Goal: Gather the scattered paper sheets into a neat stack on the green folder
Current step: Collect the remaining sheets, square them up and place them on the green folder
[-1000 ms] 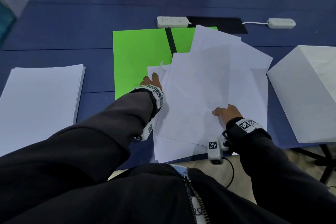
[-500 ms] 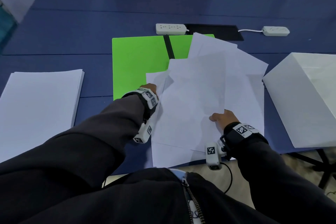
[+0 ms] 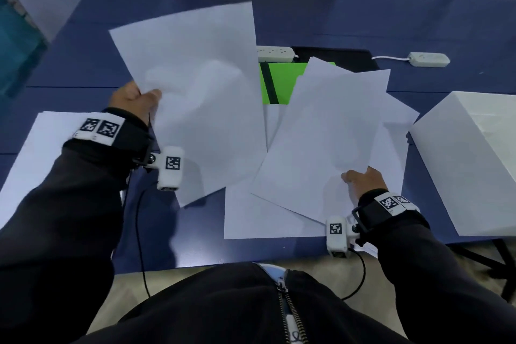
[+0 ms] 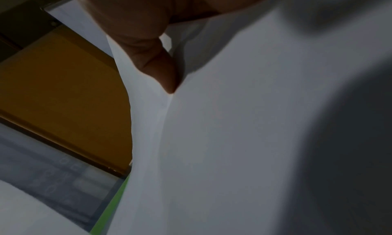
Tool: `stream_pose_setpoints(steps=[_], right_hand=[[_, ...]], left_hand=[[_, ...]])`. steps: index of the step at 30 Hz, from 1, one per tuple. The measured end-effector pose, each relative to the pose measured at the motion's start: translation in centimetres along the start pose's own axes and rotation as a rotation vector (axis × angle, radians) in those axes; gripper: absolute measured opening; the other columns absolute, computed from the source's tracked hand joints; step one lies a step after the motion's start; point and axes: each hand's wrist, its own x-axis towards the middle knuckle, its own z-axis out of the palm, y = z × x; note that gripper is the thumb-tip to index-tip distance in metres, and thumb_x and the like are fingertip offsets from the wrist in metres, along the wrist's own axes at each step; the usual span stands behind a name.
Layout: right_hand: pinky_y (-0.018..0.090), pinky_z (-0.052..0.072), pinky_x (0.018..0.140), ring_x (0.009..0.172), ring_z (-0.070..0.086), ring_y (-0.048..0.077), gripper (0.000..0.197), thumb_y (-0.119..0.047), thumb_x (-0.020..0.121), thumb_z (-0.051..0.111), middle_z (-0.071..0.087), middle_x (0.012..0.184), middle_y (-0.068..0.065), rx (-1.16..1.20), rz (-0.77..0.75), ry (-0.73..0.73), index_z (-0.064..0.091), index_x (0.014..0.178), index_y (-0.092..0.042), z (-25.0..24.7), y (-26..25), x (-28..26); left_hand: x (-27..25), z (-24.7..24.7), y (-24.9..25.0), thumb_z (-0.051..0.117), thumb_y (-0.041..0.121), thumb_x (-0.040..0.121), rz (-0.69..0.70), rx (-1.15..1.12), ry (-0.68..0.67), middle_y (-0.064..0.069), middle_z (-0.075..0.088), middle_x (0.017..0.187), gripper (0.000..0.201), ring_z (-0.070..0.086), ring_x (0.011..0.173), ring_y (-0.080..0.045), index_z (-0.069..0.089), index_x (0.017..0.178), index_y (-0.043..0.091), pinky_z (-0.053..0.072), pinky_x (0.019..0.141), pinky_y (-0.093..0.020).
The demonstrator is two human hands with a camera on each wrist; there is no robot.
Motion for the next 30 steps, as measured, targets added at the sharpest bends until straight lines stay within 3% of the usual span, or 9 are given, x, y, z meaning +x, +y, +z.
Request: stream_pose_setpoints(steps=[3, 7, 10, 12, 19, 22, 24, 27, 30], right_hand=[[0.024, 0.03, 0.049, 0.057, 0.042, 0.021, 0.017, 0.0, 0.087, 0.054, 0.046, 0.066, 0.005, -0.004, -0.036, -0.051, 0.045, 0.073, -0.006, 0.7, -0.5, -0.8], [0.024, 0.036, 0.054, 0.063, 0.049, 0.021, 0.018, 0.002, 0.084, 0.056, 0.053, 0.067, 0.002, 0.038, -0.102, -0.133, 0.054, 0.072, -0.01, 2.4, -0.5, -1.3], [0.024, 0.035, 0.053, 0.058, 0.045, 0.018, 0.021, 0.002, 0.084, 0.056, 0.05, 0.065, 0.002, 0.041, -0.125, -0.102, 0.051, 0.068, -0.011, 2.3, -0.6, -1.0], [0.025, 0.037, 0.057, 0.062, 0.049, 0.022, 0.005, -0.001, 0.083, 0.057, 0.055, 0.071, 0.006, 0.058, -0.13, -0.095, 0.057, 0.079, -0.005, 2.1, -0.4, -0.7], [0.034, 0.048, 0.076, 0.083, 0.062, 0.032, 0.021, -0.015, 0.072, 0.066, 0.067, 0.087, 0.012, 0.099, -0.159, -0.231, 0.066, 0.091, -0.009, 3.0, 0.3, -0.5], [0.039, 0.05, 0.084, 0.091, 0.065, 0.035, 0.031, -0.021, 0.062, 0.066, 0.07, 0.092, 0.012, 0.187, -0.146, -0.305, 0.068, 0.091, -0.011, 3.3, 0.6, -0.7], [0.033, 0.05, 0.081, 0.087, 0.066, 0.027, 0.031, -0.017, 0.066, 0.066, 0.07, 0.092, 0.009, 0.231, -0.155, -0.338, 0.068, 0.095, -0.008, 3.6, 0.7, -1.1], [0.023, 0.051, 0.076, 0.077, 0.068, 0.013, 0.019, 0.006, 0.077, 0.061, 0.072, 0.079, -0.002, 0.361, -0.146, -0.415, 0.067, 0.088, -0.009, 4.3, 0.9, -1.7], [0.022, 0.054, 0.073, 0.075, 0.07, 0.011, 0.025, 0.011, 0.075, 0.059, 0.074, 0.076, -0.005, 0.365, -0.155, -0.463, 0.068, 0.086, -0.009, 5.1, 1.1, -2.1]], left_hand=[[-0.7, -0.9, -0.2, 0.059, 0.017, 0.089, -0.021, -0.066, -0.04, 0.011, 0.038, 0.033, 0.041, 0.033, 0.032, -0.002, 0.035, 0.055, 0.016, 0.026, 0.041, -0.018], [-1.8, -1.0, -0.2, 0.059, 0.015, 0.087, -0.043, -0.236, -0.135, -0.008, 0.058, 0.075, 0.012, 0.051, 0.063, -0.017, 0.061, 0.076, 0.02, 0.043, 0.06, -0.025], [-1.6, -1.5, 0.8, 0.061, 0.018, 0.087, -0.006, -0.266, -0.105, 0.0, 0.059, 0.069, 0.01, 0.053, 0.055, -0.009, 0.061, 0.078, 0.014, 0.045, 0.054, -0.019], [-1.3, -1.8, 1.6, 0.059, 0.015, 0.088, 0.025, -0.288, -0.114, 0.007, 0.064, 0.059, 0.01, 0.057, 0.05, -0.005, 0.059, 0.079, 0.011, 0.046, 0.051, -0.016], [-1.2, -1.0, 3.6, 0.046, 0.001, 0.094, 0.052, -0.466, -0.207, 0.008, 0.074, 0.071, 0.018, 0.07, 0.066, -0.007, 0.061, 0.094, 0.011, 0.056, 0.062, -0.021], [-1.0, -0.5, 2.9, 0.052, 0.004, 0.091, 0.043, -0.404, -0.222, 0.01, 0.075, 0.076, 0.018, 0.07, 0.07, -0.007, 0.064, 0.103, 0.01, 0.057, 0.067, -0.024], [-1.5, 0.6, 2.2, 0.054, 0.004, 0.09, 0.031, -0.277, -0.246, 0.015, 0.072, 0.067, 0.02, 0.067, 0.061, -0.001, 0.062, 0.107, 0.012, 0.055, 0.058, -0.018], [-3.1, 2.9, 1.0, 0.055, 0.004, 0.09, -0.049, -0.112, -0.274, 0.015, 0.066, 0.052, 0.016, 0.061, 0.05, -0.005, 0.063, 0.09, 0.019, 0.047, 0.045, -0.014], [-3.8, 4.6, -1.0, 0.063, 0.019, 0.08, -0.129, 0.021, -0.269, -0.006, 0.056, 0.064, 0.017, 0.049, 0.06, -0.021, 0.055, 0.064, 0.018, 0.042, 0.058, -0.028]])
